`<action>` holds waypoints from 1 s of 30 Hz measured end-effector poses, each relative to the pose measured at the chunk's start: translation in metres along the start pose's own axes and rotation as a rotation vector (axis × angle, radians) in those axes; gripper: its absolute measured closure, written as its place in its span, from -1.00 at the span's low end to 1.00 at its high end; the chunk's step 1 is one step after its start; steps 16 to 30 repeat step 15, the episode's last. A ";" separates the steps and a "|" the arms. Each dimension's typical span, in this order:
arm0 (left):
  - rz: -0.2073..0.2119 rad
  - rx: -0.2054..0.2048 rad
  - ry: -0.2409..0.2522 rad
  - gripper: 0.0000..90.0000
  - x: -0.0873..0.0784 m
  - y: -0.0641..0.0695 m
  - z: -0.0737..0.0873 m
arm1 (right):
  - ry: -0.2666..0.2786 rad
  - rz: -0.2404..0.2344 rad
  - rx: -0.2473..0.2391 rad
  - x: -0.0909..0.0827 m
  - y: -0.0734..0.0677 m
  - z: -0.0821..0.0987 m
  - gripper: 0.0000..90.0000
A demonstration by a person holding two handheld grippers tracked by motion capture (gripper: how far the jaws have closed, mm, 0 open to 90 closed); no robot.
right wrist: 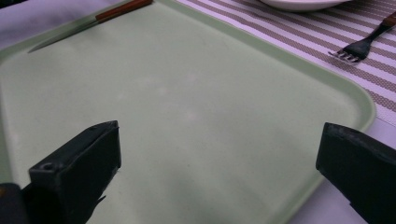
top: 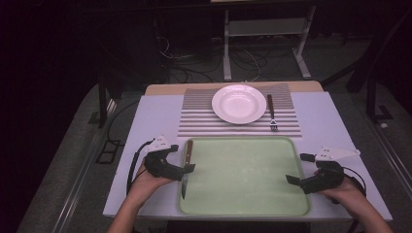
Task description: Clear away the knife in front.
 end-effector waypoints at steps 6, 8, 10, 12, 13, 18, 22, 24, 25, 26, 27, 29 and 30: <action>0.000 -0.008 -0.001 -1.00 0.001 -0.003 0.003 | 0.002 0.011 0.008 -0.002 0.004 0.001 -1.00; 0.000 -0.009 -0.003 -1.00 0.001 -0.003 0.003 | 0.001 0.009 0.006 -0.002 0.004 0.001 -1.00; -0.004 -0.008 -0.006 -1.00 0.002 -0.003 0.004 | -0.001 0.007 0.005 -0.002 0.003 0.001 -1.00; -0.006 -0.004 -0.009 -1.00 0.002 -0.004 0.004 | -0.001 0.005 0.005 -0.001 0.003 0.001 -1.00; -0.009 -0.003 -0.011 -1.00 0.002 -0.004 0.004 | 0.001 0.004 0.004 -0.001 0.003 0.001 -1.00; -0.010 -0.004 -0.015 -1.00 0.003 -0.004 0.005 | 0.003 0.004 0.003 -0.001 0.003 0.001 -1.00; -0.010 -0.004 -0.015 -1.00 0.003 -0.004 0.005 | 0.003 0.004 0.003 -0.001 0.003 0.001 -1.00; -0.010 -0.004 -0.015 -1.00 0.003 -0.004 0.005 | 0.003 0.004 0.003 -0.001 0.003 0.001 -1.00; -0.010 -0.004 -0.015 -1.00 0.003 -0.004 0.005 | 0.003 0.004 0.003 -0.001 0.003 0.001 -1.00; -0.010 -0.004 -0.015 -1.00 0.003 -0.004 0.005 | 0.003 0.004 0.003 -0.001 0.003 0.001 -1.00; -0.010 -0.004 -0.015 -1.00 0.003 -0.004 0.005 | 0.003 0.004 0.003 -0.001 0.003 0.001 -1.00; -0.010 -0.004 -0.015 -1.00 0.003 -0.004 0.005 | 0.003 0.004 0.003 -0.001 0.003 0.001 -1.00; -0.010 -0.004 -0.015 -1.00 0.003 -0.004 0.005 | 0.003 0.004 0.003 -0.001 0.003 0.001 -1.00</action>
Point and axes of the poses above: each handheld gripper's, and its own axes: x roughly forward along the jaws, z roughly out of its underside, y roughly to its right, the point moved 6 cm from there along x, roughly forward along the jaws, and after that the axes turned 5 degrees about -z, right-handed, at the moved point
